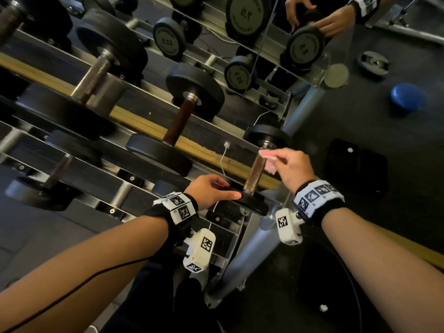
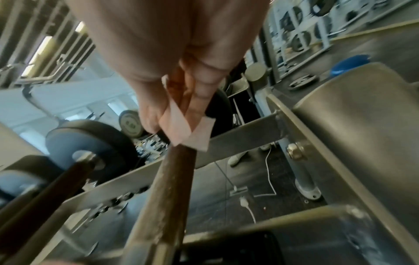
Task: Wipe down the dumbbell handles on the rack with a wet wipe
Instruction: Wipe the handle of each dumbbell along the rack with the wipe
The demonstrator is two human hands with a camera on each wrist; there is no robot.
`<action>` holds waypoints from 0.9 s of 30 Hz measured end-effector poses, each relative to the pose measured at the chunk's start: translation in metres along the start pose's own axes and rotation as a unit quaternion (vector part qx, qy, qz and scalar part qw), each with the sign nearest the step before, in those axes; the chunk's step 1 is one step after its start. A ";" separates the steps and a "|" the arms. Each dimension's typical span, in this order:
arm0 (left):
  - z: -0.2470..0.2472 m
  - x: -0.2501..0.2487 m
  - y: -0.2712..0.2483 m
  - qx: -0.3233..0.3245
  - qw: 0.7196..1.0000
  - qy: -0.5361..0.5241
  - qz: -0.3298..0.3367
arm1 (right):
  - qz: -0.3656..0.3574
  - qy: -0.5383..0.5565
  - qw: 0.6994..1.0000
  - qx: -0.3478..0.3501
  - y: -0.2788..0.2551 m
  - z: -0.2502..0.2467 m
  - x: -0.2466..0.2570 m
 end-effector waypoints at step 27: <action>0.000 -0.005 -0.006 0.006 1.000 0.016 -0.015 | 0.099 0.172 0.976 0.087 -0.025 0.042 -0.029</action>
Point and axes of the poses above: each hand's wrist, its own y-axis towards the middle knuckle, its own z-axis out of the palm, x = y × z, the point moved 9 cm from there along y, towards the middle knuckle
